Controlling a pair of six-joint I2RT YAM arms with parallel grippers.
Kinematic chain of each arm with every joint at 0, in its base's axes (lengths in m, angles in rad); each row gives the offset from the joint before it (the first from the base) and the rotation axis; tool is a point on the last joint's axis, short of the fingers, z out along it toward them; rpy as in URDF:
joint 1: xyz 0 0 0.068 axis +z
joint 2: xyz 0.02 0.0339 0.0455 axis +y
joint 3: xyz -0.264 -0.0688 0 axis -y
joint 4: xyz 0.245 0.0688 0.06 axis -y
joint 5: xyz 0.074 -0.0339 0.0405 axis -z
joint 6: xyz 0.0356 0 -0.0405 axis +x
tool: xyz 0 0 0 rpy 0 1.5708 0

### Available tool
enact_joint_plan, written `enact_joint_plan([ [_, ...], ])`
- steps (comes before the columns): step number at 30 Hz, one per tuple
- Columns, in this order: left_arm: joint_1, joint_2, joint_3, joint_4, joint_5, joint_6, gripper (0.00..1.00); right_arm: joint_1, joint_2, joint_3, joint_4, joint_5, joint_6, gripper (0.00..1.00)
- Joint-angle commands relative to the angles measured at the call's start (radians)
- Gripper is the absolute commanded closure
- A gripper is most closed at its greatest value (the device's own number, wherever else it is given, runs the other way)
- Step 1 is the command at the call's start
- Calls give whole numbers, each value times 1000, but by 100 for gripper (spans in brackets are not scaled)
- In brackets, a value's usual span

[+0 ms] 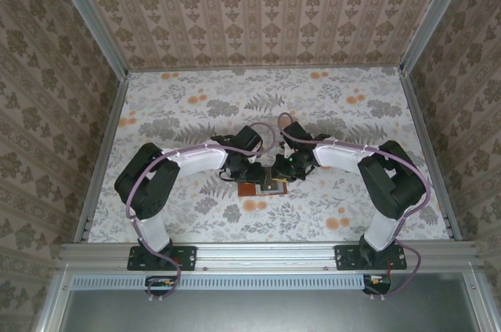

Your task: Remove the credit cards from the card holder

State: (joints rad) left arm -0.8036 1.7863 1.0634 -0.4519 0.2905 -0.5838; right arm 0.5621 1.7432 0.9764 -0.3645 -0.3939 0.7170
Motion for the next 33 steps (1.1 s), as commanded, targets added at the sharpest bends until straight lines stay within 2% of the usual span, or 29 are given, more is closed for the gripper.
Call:
enact_joint_plan([
  [1,4,11,9,-85,-60,25,69,4,13,11,-58,57,-1,78],
  [16,3,-20,6,-80,-83,16,72,4,-20,12,-106,91,-4,70],
  [25,22,-43,-39,52,20,-37,64,4,-42,-2,-39,34,27,67],
  [30,25,-22,-48,71,36,-40,63,4,-37,-2,-39,33,27,67],
  [33,25,-15,-48,76,43,-40,59,4,-32,-3,-37,30,28,67],
])
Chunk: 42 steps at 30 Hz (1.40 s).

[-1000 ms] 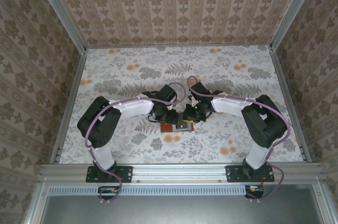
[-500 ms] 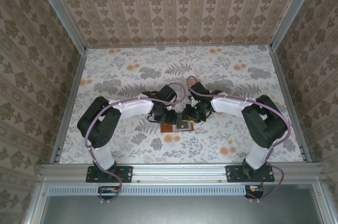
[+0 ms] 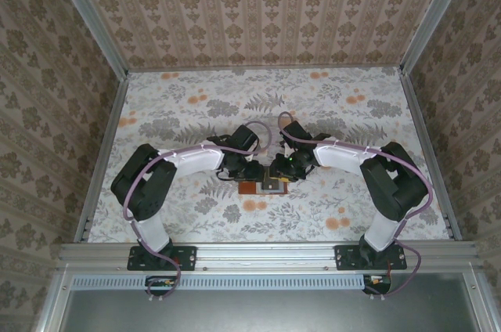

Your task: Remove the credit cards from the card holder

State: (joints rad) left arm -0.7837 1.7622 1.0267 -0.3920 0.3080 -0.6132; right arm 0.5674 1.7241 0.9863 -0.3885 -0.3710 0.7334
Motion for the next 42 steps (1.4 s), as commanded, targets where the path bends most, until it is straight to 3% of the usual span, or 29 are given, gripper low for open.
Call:
enact_joint_plan([
  [1,7,12,-12,21,30,-11,58,-1,-12,-12,-12,7,13,67],
  [8,5,38,-3,-4,23,-1,56,-1,-13,-11,-19,8,11,67],
  [16,-17,71,47,-126,-83,35,56,-1,-42,-9,-25,25,12,66],
  [35,-25,66,58,-143,-95,34,57,-2,21,-23,-21,45,0,68],
  [42,-26,61,59,-153,-104,36,61,-1,18,-6,-62,83,-17,68],
])
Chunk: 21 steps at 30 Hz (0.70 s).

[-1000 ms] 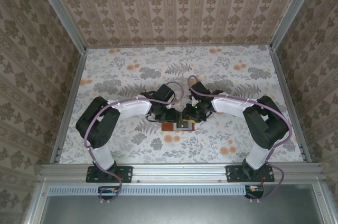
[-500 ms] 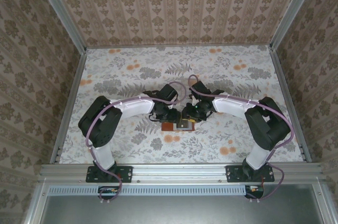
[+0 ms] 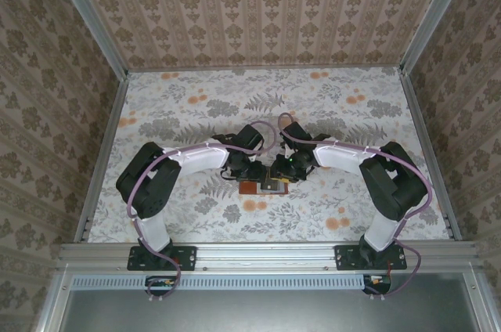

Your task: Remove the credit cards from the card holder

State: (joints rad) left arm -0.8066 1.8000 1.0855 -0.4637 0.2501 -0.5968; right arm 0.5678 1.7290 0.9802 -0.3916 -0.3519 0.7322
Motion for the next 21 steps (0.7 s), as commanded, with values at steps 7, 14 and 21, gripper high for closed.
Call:
enact_joint_plan([
  [7,-2,9,2,-84,-48,18,65,-2,5,12,-72,66,-20,67],
  [14,1,-22,8,-83,-52,14,66,-2,3,15,-76,67,-22,68],
  [21,35,-100,-38,31,18,-15,63,-2,6,21,-78,65,-27,68],
])
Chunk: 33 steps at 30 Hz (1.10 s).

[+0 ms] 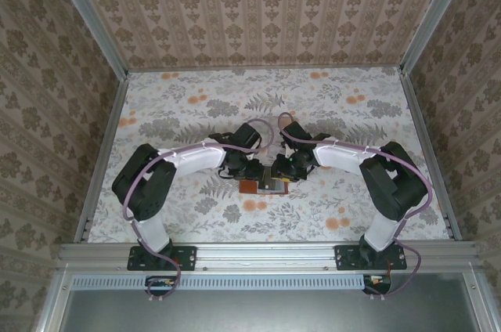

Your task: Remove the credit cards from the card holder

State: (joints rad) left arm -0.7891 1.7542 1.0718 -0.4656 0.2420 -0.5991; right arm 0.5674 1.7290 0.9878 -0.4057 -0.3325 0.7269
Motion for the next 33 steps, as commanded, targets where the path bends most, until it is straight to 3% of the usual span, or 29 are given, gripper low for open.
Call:
enact_joint_plan([
  [1,24,-64,-36,66,49,-20,63,-2,6,16,-65,44,-21,68],
  [10,56,-51,-98,232,195,-76,67,-1,6,14,-65,41,-23,69],
  [19,61,12,-92,211,184,-74,70,-1,2,12,-67,42,-23,70],
  [33,64,41,-112,296,255,-96,76,-1,1,6,-62,39,-17,71],
])
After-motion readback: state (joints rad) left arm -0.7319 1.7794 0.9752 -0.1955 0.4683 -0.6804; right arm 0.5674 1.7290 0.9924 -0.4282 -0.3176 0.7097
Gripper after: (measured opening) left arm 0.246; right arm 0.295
